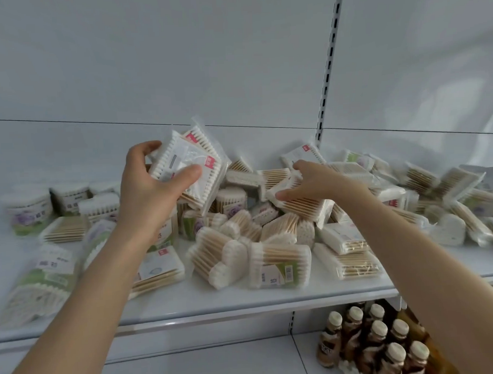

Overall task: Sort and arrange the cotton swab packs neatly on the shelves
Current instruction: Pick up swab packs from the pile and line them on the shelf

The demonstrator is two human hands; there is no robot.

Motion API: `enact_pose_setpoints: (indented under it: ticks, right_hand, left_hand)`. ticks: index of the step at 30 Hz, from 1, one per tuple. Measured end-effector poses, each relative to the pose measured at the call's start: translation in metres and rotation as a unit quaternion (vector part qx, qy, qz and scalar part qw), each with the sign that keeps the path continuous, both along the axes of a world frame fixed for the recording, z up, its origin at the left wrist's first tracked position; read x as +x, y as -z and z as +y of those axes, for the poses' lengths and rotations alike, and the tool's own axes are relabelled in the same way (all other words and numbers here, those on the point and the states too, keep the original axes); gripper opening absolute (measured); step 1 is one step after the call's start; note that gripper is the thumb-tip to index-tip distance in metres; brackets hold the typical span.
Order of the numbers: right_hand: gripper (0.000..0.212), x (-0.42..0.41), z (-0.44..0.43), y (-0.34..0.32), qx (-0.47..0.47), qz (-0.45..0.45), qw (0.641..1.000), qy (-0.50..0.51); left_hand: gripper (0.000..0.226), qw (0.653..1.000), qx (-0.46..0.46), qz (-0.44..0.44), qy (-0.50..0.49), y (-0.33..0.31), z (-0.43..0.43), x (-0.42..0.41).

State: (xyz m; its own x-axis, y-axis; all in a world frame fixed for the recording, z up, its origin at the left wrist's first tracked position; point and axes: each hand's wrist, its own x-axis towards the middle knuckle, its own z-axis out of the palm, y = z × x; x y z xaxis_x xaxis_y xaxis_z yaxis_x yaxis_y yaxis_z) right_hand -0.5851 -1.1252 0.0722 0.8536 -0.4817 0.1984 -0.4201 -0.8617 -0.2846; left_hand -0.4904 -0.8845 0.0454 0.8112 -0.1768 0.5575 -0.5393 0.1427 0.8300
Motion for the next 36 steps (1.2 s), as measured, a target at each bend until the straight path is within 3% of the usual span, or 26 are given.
enact_pose_setpoints:
  ticks: [3, 7, 12, 14, 16, 18, 20, 22, 26, 32, 34, 36]
  right_hand:
    - [0.081, 0.004, -0.002, 0.005, -0.016, 0.003, 1.0, 0.023]
    - [0.064, 0.005, -0.009, 0.006, 0.002, -0.003, 0.999, 0.038]
    - [0.056, 0.009, -0.014, 0.006, 0.013, -0.019, 0.999, 0.026]
    - [0.054, 0.008, -0.016, 0.006, 0.003, -0.071, 0.997, 0.02]
    - [0.056, 0.0, -0.011, -0.002, 0.015, -0.193, 0.98, 0.041]
    - [0.052, -0.011, -0.002, -0.016, 0.121, -0.331, 0.936, 0.023]
    - [0.047, -0.02, 0.016, -0.027, 0.243, -0.375, 0.893, -0.052]
    - [0.041, -0.023, 0.04, -0.031, 0.3, -0.35, 0.878, -0.131]
    - [0.034, -0.014, 0.089, -0.023, 0.309, -0.324, 0.869, -0.212]
    - [0.031, 0.009, 0.167, -0.006, 0.324, -0.313, 0.839, -0.305]
    - [0.043, 0.019, 0.198, -0.001, 0.344, -0.294, 0.822, -0.346]
    - [0.053, 0.028, 0.228, 0.001, 0.371, -0.277, 0.807, -0.367]
  left_hand:
    - [0.059, 1.0, 0.0, 0.01, 0.001, 0.003, 0.002, 0.002]
    - [0.069, 1.0, 0.006, 0.023, 0.004, 0.004, 0.001, 0.0]
    - [0.062, 1.0, 0.004, 0.02, 0.023, 0.007, 0.0, 0.0]
    - [0.064, 0.999, 0.007, 0.024, 0.027, 0.008, -0.001, -0.001]
    - [0.062, 0.999, 0.004, 0.03, 0.032, 0.008, -0.001, -0.003]
    - [0.06, 0.999, -0.003, 0.038, 0.038, 0.007, -0.002, -0.004]
    - [0.058, 0.998, -0.019, 0.048, 0.044, 0.008, -0.004, -0.007]
    - [0.053, 0.995, -0.053, 0.066, 0.045, 0.007, -0.004, -0.015]
    - [0.052, 0.983, -0.134, 0.114, 0.042, 0.003, 0.012, -0.033]
    - [0.1, 0.976, -0.185, 0.117, -0.003, 0.004, 0.071, -0.048]
    - [0.095, 0.974, -0.191, 0.114, -0.041, 0.006, 0.1, -0.051]
    - [0.073, 0.97, -0.202, 0.108, -0.081, 0.011, 0.134, -0.05]
